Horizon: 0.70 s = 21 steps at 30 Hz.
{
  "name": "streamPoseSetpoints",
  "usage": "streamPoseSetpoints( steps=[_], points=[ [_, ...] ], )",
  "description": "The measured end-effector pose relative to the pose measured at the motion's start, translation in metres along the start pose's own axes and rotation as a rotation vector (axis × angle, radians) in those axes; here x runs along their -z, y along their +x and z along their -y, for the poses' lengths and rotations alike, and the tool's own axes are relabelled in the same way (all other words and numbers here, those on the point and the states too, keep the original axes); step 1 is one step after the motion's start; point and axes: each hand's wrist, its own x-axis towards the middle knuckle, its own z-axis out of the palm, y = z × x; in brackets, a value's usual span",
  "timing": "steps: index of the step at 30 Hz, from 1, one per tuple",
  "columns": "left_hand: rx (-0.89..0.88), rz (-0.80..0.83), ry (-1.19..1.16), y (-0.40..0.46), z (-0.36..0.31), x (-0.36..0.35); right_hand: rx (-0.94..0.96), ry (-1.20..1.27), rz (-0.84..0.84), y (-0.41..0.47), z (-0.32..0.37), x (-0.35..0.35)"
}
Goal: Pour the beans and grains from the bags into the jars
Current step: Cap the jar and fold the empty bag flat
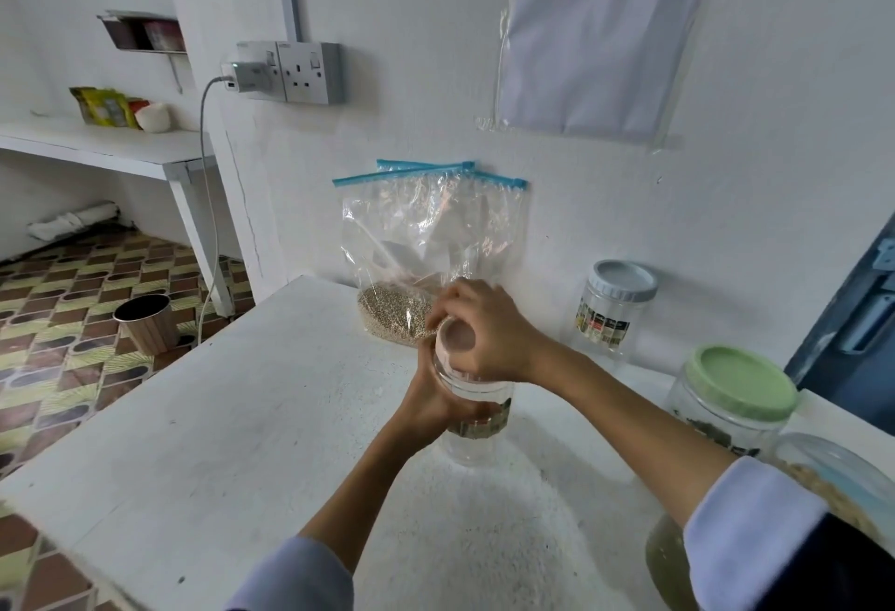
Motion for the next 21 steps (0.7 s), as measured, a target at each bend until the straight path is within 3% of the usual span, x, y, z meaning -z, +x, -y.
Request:
streamPoseSetpoints(
  steps=[4, 6, 8, 11, 16, 18, 21],
  points=[
    [0.050, 0.020, -0.039, -0.001, 0.001, 0.001, -0.137, -0.364, 0.162, 0.002, -0.003, 0.002],
    [0.059, 0.025, -0.071, -0.002, 0.000, 0.001, -0.166, -0.365, 0.246, 0.001, -0.004, -0.003],
    [0.053, 0.023, -0.061, -0.002, 0.000, 0.001, -0.167, -0.291, 0.204, 0.000, -0.006, -0.004],
    [0.048, -0.001, -0.019, -0.006, -0.001, 0.002, -0.182, 0.070, 0.042, 0.001, -0.006, 0.012],
    [0.042, 0.002, 0.043, -0.007, -0.003, 0.000, -0.448, 1.048, -0.579, 0.000, -0.030, 0.035],
    [0.039, 0.000, 0.049, -0.007, -0.004, -0.001, -0.656, 1.173, -0.658, -0.004, -0.049, 0.021],
    [0.020, -0.009, 0.068, -0.008, -0.005, -0.002, -0.974, 1.160, -0.673, -0.019, -0.080, -0.019]
  ],
)
